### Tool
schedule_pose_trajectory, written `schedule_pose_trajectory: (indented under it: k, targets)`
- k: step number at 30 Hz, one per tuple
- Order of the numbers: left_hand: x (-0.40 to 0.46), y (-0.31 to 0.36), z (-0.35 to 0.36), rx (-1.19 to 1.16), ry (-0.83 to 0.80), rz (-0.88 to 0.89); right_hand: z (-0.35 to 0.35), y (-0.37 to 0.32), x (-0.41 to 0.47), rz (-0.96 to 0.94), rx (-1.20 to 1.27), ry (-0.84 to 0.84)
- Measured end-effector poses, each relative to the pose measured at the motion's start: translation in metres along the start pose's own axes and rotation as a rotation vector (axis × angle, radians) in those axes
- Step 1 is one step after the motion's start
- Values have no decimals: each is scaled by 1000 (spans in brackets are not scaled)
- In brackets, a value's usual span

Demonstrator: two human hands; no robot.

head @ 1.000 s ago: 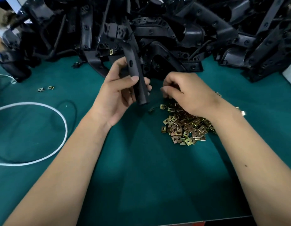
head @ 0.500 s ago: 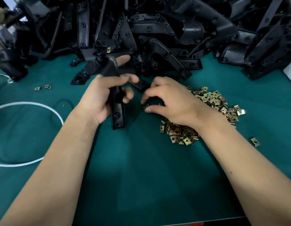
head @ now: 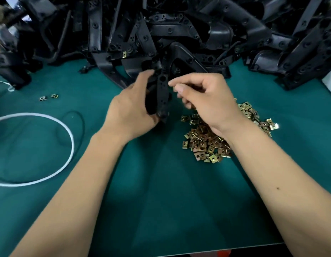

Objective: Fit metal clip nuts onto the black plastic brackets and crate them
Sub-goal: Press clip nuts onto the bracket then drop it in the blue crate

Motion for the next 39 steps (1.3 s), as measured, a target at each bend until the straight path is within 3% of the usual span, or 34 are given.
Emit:
schedule_pose_trajectory:
  k: [5,10,18,28,39]
  targets:
    - [1,-7,-2,-234,-46,13,-1,3,-1,154,222,-35]
    - [1,-7,-6,-325,-119,52,-1,3,-2,202,285,-69]
    - [1,-11,-6,-379,-222,78,2,2,-4,207,287,-68]
    - [2,-10,0,-355,-182,91,2,2,-4,201,240,-42]
    - [0,-3,1,-275,-117,141,5,0,-5,186,221,-126]
Point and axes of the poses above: each hand's wrist, its own x-axis towards the middle knuckle, its own z-axis out of the palm, y = z × x, the point moved 3 cm from there along x, towards the middle knuckle, and after that the axes turned 3 degrees about y, right-handed, at the moved point
